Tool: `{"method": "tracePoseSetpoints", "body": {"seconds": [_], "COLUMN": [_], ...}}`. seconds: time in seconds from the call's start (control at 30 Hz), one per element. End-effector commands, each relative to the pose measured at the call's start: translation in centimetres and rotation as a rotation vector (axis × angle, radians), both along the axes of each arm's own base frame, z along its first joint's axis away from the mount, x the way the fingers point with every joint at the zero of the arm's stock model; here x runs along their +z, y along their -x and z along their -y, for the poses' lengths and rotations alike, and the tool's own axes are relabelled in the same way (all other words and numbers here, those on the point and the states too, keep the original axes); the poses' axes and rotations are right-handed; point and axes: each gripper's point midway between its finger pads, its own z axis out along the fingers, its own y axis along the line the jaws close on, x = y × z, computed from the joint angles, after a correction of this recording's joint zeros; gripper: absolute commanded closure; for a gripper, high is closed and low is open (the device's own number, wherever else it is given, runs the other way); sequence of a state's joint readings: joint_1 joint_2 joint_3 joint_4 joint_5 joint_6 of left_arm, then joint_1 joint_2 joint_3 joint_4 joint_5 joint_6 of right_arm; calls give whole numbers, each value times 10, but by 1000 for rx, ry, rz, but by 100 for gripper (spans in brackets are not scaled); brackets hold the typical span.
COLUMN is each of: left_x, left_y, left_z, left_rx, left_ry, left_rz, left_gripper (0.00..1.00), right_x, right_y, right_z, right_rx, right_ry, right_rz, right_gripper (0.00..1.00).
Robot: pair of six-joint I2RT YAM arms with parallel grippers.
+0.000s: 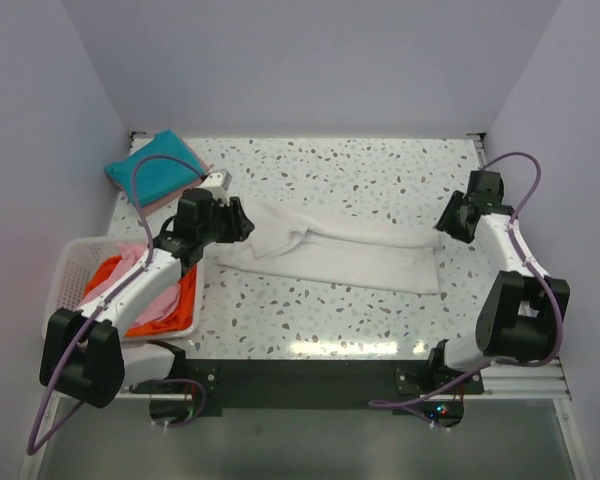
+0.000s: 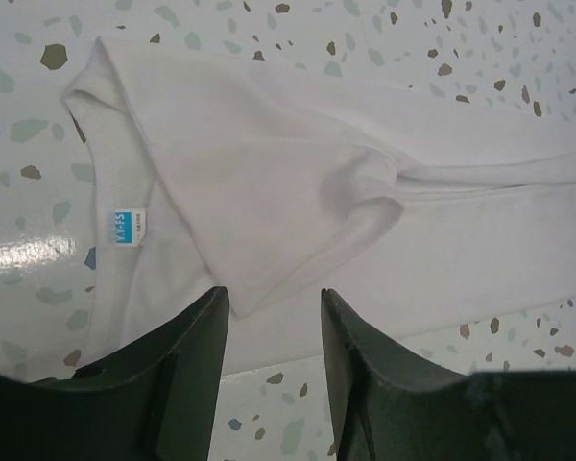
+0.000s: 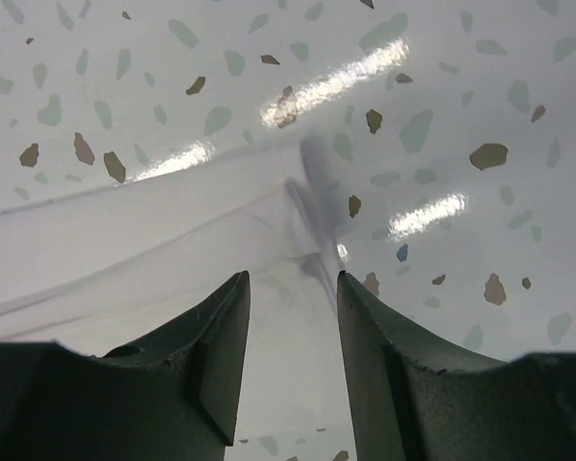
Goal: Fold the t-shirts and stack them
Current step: Fold the tshirt
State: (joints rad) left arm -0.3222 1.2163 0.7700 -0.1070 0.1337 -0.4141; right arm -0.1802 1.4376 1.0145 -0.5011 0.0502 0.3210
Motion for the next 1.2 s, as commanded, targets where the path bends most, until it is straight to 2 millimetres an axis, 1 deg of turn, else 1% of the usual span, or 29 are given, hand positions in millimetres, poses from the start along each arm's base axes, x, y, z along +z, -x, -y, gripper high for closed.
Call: {"method": "tracePoseSetpoints", "body": {"seconds": [0.0,0.03,0.1,0.13,0.17,0.2,0.23,0.27,0.3,0.33,0.37,0.4,0.43,0.5,0.53,0.6,0.7,0.93,1.0,1.03,1.17], "left_x": [10,0,6,3,12,12,10,8,13,0,-5,-9,-14,-15,-20,-22,-29,-37,-41,-39,-42], "left_y": [-21,-28,-43,-53,-64,-69,-80,-83,-90,-93,-95,-96,-97,-97,-97,-98,-99,-95,-91,-90,-85], "left_z": [10,13,23,29,39,44,52,59,64,66,67,67,68,71,72,76,79,77,75,74,70], "left_rx": [-5,-10,-33,-43,-65,-77,-97,-114,-121,-122,-110,-106,-104,-106,-108,-114,-114,-99,-95,-93,-82], "left_ry": [14,5,20,21,37,39,35,33,36,27,33,34,36,58,62,79,94,96,90,90,83], "left_rz": [23,0,29,19,61,63,63,61,68,36,14,3,-9,-10,-19,-24,-48,-75,-86,-83,-88], "left_gripper": [52,51,51,51,51,51,51,51,51,51,51,51,51,51,51,51,51,51,51,51,51], "right_x": [20,11,9,15,5,3,5,-6,-6,-12,-21,-25,-28,-37,-43,-55,-62,-75,-74,-76,-73], "right_y": [-42,-49,-60,-70,-74,-78,-85,-87,-92,-92,-92,-92,-91,-87,-83,-74,-65,-42,-39,-35,-26], "right_z": [-8,-14,-23,-30,-36,-39,-42,-47,-50,-52,-56,-57,-57,-58,-58,-59,-59,-60,-61,-61,-61], "right_rx": [59,84,134,165,189,204,217,234,242,245,252,254,249,246,246,249,249,250,252,250,255], "right_ry": [-14,-37,-50,-70,-75,-77,-78,-88,-95,-107,-125,-129,-131,-131,-134,-134,-131,-137,-134,-136,-128], "right_rz": [96,80,82,101,77,73,80,53,52,35,14,4,-6,-35,-52,-95,-131,-192,-196,-204,-216], "right_gripper": [55,54,54,53,53,53,53,53,53,53,53,53,53,53,53,53,53,53,53,54,54]}}
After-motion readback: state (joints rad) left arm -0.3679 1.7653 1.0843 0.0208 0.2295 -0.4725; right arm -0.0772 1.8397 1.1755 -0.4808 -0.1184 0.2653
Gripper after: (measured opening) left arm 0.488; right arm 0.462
